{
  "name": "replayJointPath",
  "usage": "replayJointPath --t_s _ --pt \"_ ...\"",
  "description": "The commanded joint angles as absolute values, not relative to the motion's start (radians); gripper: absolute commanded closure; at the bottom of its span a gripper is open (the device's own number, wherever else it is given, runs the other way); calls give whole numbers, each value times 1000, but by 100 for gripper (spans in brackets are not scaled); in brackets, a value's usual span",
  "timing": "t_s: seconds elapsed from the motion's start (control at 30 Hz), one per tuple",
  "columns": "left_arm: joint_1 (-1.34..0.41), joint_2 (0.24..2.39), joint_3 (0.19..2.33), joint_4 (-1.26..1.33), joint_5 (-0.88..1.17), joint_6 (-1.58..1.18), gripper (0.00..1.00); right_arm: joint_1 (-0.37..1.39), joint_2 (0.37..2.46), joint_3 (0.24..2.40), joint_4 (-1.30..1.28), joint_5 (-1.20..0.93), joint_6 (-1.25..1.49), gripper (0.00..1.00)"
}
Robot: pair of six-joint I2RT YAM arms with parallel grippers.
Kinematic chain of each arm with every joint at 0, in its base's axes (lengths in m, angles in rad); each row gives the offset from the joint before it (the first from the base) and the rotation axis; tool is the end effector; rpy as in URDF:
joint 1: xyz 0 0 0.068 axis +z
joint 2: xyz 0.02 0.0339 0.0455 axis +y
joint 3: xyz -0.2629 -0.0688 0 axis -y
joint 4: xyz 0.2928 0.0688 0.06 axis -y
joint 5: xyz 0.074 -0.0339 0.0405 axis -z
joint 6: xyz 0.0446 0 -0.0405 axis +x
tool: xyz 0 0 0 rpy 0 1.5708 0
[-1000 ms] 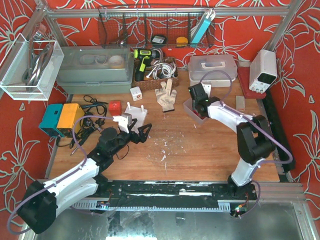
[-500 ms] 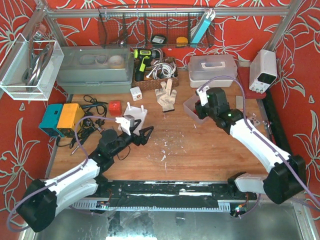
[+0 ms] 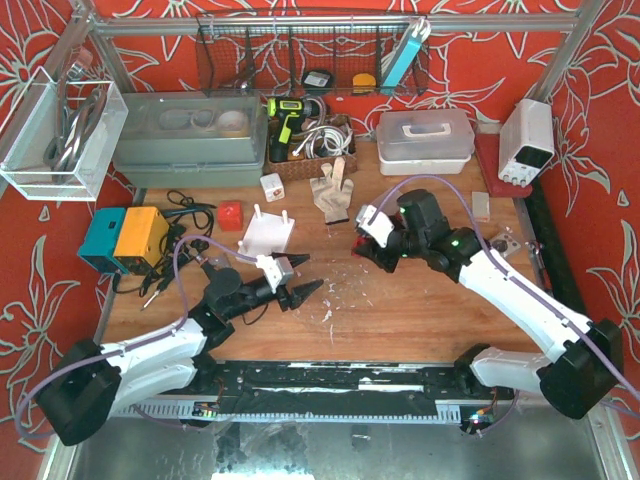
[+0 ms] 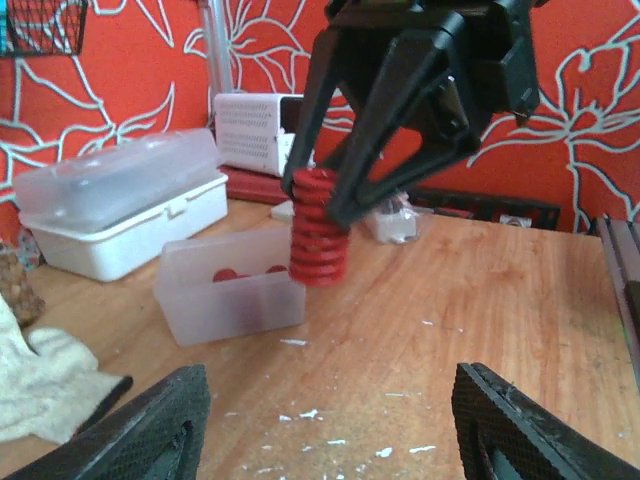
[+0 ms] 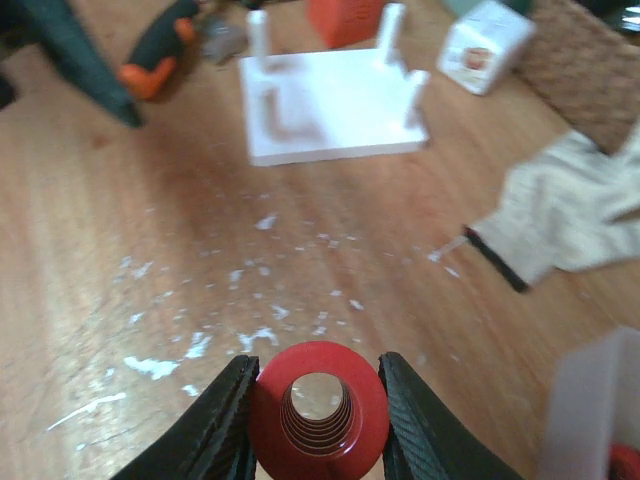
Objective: Install the large spring
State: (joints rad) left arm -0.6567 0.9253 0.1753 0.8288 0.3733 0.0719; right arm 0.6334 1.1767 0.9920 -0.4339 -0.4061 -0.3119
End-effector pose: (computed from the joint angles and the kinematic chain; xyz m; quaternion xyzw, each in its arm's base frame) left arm 0.1739 -0.1546 0.1769 0.3650 0.5746 -0.3286 0.6547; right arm 0.2407 0.1986 0.2948 -0.4786 0.7330 0.2488 0.4144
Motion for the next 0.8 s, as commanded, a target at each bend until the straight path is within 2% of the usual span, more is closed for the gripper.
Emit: replayJointPath --t_s 0.0,0.2,0.47,0.77 --pt "-664 952 212 884 440 263 35 688 1197 1061 -514 -527 -413 100" --pt "-681 1065 274 838 537 349 37 758 1206 1075 -536 -538 -444 100" --pt "-713 1123 324 811 481 367 35 826 1224 1108 -583 -520 -466 100" --pt "-722 1135 330 786 480 345 43 881 1252 1137 -597 -487 -466 100"
